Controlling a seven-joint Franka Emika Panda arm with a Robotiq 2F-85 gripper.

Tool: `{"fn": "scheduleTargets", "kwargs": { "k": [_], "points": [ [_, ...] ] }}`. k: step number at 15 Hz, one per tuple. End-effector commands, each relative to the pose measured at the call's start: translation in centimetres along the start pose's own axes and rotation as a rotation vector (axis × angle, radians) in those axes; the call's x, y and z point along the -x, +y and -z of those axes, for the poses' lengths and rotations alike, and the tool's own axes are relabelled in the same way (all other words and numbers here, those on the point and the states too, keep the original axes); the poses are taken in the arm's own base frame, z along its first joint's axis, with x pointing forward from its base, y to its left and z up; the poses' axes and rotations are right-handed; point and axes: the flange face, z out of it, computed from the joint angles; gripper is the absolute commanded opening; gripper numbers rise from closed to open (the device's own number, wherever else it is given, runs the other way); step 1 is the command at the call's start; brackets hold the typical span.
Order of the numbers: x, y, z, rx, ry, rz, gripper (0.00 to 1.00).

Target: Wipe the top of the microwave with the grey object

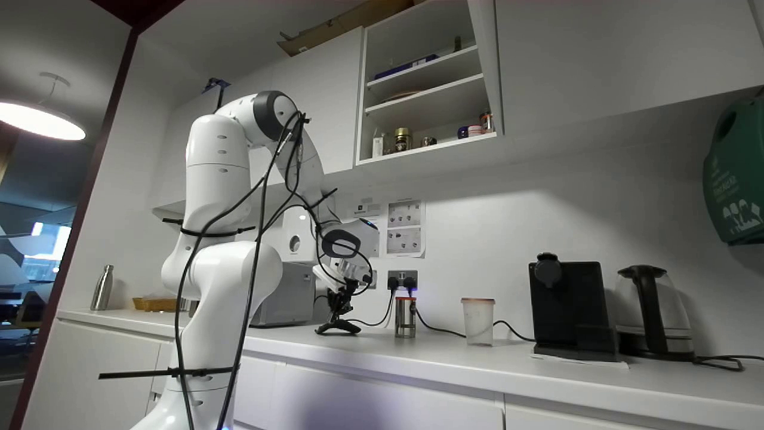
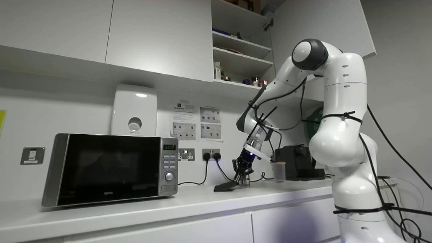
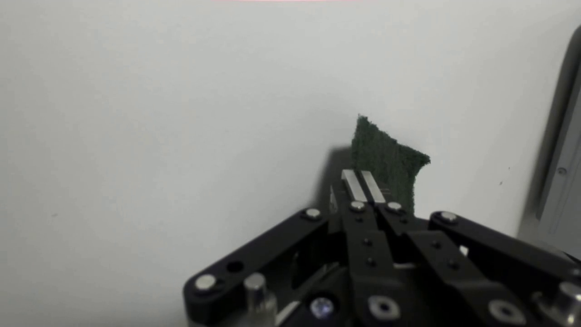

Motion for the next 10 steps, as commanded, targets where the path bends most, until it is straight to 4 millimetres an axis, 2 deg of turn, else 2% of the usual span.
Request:
{"fn": "scheduleTargets", "kwargs": {
  "k": [1, 10],
  "points": [
    [-1.7, -3.9, 1.3, 0.051, 0.031, 0.111, 0.0],
    [-3.8, -19.0, 3.7, 0.183, 0.088, 0.46, 0.0]
  ]
}}
